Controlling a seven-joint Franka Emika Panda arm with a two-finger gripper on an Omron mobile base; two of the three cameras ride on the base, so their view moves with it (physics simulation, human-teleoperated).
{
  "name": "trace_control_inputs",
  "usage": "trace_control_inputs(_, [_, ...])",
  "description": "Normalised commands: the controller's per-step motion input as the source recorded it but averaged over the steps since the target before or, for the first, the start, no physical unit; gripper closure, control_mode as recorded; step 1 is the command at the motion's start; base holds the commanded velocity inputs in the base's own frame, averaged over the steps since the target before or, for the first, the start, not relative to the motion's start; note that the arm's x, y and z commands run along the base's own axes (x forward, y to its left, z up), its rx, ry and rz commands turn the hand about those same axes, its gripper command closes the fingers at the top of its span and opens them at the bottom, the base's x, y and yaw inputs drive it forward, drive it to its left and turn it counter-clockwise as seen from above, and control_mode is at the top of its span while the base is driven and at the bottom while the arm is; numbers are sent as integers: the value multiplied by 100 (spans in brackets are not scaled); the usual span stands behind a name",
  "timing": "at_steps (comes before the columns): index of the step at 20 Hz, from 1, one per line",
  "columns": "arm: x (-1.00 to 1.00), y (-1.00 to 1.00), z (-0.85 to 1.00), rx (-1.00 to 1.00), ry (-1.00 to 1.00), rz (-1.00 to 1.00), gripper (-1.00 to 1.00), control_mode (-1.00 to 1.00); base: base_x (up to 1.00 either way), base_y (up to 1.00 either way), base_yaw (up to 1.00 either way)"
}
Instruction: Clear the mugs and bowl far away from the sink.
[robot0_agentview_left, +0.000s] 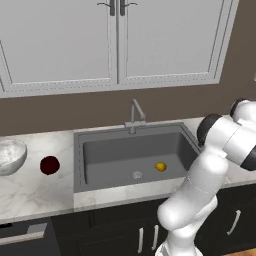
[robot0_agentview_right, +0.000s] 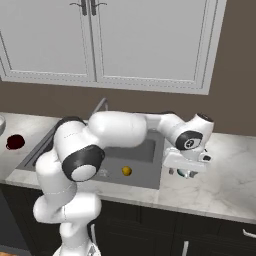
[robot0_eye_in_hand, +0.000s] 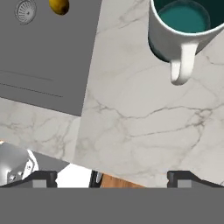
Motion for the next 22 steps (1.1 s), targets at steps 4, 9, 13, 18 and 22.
trace_control_inputs(4, [34, 0, -22, 1, -1, 5, -100, -100, 0, 0, 0])
trace_control_inputs(9, [31, -10, -29, 3, 0, 4, -100, -100, 0, 0, 0])
trace_control_inputs(13, [25, -21, -20, 5, -4, 7, -100, -100, 0, 0, 0])
trace_control_inputs(18, [32, -25, -6, 7, -2, 7, -100, -100, 0, 0, 0])
trace_control_inputs(22, [35, -13, -10, 6, -2, 6, -100, -100, 0, 0, 0])
